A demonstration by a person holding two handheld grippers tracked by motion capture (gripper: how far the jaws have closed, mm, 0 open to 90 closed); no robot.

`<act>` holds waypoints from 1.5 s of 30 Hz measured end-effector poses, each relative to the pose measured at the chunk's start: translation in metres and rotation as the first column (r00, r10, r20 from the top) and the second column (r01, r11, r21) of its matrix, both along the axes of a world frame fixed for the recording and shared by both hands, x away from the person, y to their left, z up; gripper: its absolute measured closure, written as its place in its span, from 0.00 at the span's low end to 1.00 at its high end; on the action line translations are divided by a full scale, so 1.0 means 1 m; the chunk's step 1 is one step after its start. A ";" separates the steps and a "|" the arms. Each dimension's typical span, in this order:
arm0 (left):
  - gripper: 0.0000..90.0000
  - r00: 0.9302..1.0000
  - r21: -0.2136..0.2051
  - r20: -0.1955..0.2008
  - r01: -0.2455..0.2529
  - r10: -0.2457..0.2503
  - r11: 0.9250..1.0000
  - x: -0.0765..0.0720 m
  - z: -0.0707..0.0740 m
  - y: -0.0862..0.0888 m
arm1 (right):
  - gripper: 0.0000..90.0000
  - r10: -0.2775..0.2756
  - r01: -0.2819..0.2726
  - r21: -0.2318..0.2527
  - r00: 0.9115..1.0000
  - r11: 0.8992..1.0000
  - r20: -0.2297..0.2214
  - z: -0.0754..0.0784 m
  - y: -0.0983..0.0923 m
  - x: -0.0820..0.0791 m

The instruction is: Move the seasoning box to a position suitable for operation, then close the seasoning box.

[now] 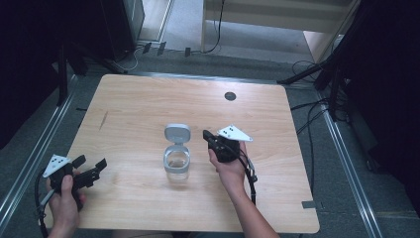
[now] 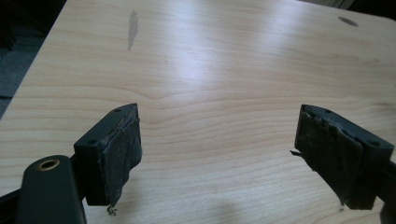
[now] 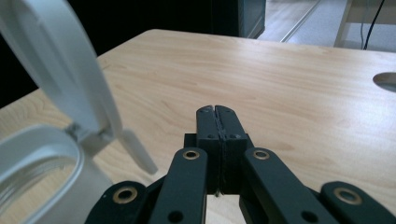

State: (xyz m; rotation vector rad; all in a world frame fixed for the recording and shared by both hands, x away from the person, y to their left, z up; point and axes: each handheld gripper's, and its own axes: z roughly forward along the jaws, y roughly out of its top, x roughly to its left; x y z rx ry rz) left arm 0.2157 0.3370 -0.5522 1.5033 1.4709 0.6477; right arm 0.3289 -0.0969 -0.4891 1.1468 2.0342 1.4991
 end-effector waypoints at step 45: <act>0.16 1.000 0.025 0.011 -0.022 0.022 0.999 0.001 0.001 -0.002 | 0.15 -0.050 0.050 0.053 0.999 0.997 -0.010 0.011 -0.050 -0.035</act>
